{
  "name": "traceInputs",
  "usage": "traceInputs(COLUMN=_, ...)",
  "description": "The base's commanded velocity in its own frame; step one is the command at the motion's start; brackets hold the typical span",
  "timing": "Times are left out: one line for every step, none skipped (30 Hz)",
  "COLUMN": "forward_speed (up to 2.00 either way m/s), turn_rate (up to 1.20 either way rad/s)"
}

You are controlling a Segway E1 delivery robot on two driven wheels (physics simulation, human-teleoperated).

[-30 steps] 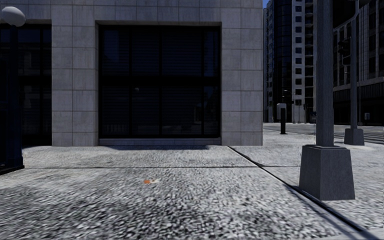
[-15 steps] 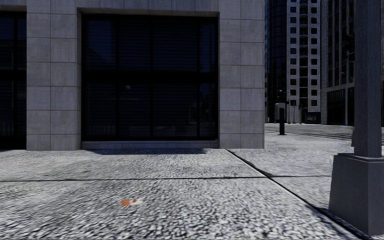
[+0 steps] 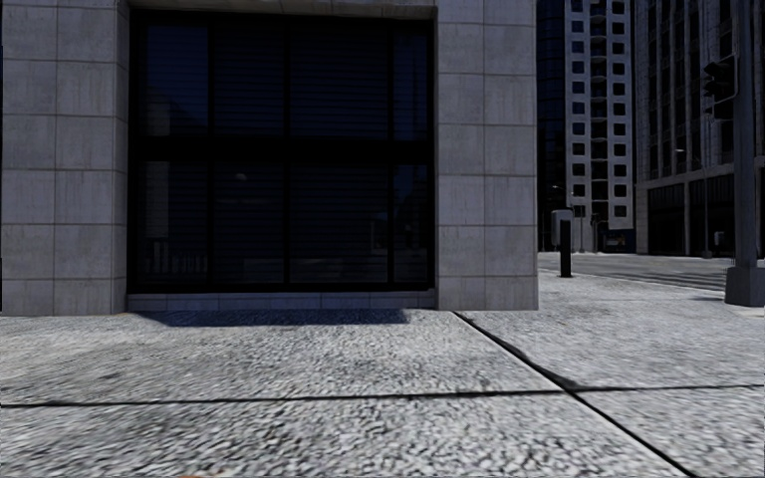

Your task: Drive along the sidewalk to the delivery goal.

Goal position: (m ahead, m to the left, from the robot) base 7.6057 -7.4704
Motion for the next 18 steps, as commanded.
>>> traceInputs(forward_speed=1.17, turn_rate=-0.24)
traceInputs(forward_speed=1.17, turn_rate=-0.25)
traceInputs(forward_speed=1.17, turn_rate=-0.26)
traceInputs(forward_speed=1.17, turn_rate=-0.27)
traceInputs(forward_speed=1.17, turn_rate=-0.27)
traceInputs(forward_speed=1.17, turn_rate=-0.28)
traceInputs(forward_speed=1.17, turn_rate=-0.28)
traceInputs(forward_speed=1.17, turn_rate=-0.30)
traceInputs(forward_speed=1.17, turn_rate=-0.33)
traceInputs(forward_speed=1.17, turn_rate=-0.37)
traceInputs(forward_speed=1.17, turn_rate=-0.39)
traceInputs(forward_speed=1.17, turn_rate=-0.40)
traceInputs(forward_speed=1.17, turn_rate=-0.40)
traceInputs(forward_speed=1.17, turn_rate=-0.40)
traceInputs(forward_speed=1.17, turn_rate=-0.40)
traceInputs(forward_speed=1.17, turn_rate=-0.40)
traceInputs(forward_speed=1.17, turn_rate=-0.40)
traceInputs(forward_speed=1.17, turn_rate=-0.40)
